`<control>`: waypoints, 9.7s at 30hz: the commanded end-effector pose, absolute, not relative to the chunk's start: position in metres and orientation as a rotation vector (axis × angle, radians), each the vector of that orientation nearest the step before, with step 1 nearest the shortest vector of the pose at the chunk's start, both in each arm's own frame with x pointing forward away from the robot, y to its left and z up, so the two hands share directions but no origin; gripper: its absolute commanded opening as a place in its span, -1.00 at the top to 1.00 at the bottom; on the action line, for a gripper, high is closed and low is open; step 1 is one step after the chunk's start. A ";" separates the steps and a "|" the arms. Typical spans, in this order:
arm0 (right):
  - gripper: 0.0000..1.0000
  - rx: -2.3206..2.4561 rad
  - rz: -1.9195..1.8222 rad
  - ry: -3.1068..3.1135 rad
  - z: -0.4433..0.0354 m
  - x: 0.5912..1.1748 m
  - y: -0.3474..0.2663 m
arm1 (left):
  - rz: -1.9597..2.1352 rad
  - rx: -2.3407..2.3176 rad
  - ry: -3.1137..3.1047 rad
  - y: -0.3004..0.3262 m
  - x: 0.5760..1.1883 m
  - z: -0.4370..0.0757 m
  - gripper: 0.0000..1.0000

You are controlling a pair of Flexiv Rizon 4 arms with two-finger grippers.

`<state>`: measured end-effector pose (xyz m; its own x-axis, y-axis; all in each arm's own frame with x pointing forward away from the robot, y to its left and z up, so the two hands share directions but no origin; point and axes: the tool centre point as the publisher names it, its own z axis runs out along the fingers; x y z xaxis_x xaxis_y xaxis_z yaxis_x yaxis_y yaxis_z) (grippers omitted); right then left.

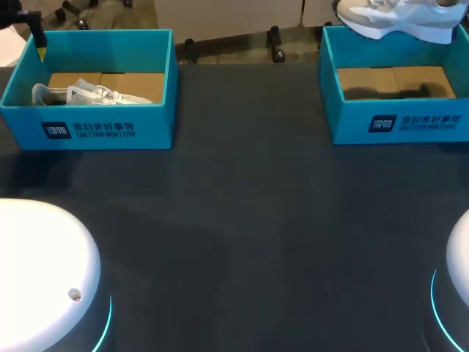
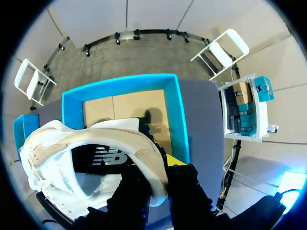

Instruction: Take the shoe out of the shoebox, open the shoe tongue, remove and reinsert the insole, then place the shoe into the shoebox

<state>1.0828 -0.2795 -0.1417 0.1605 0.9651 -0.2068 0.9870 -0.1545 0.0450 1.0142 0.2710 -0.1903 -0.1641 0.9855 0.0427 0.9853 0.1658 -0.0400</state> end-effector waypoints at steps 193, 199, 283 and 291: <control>1.00 2.100 -0.410 1.814 -0.347 0.703 0.071 | -0.002 -1.992 -2.355 0.271 1.012 -0.190 -1.00; 0.97 2.093 -0.388 1.818 -0.348 0.705 0.069 | -0.002 -1.992 -2.355 0.271 1.012 -0.190 -1.00; -1.00 0.374 0.670 3.044 -0.239 0.725 0.091 | -0.002 -1.992 -2.355 0.271 1.012 -0.190 -1.00; -1.00 0.374 0.670 3.044 -0.239 0.725 0.091 | -0.002 -1.992 -2.355 0.271 1.012 -0.190 -1.00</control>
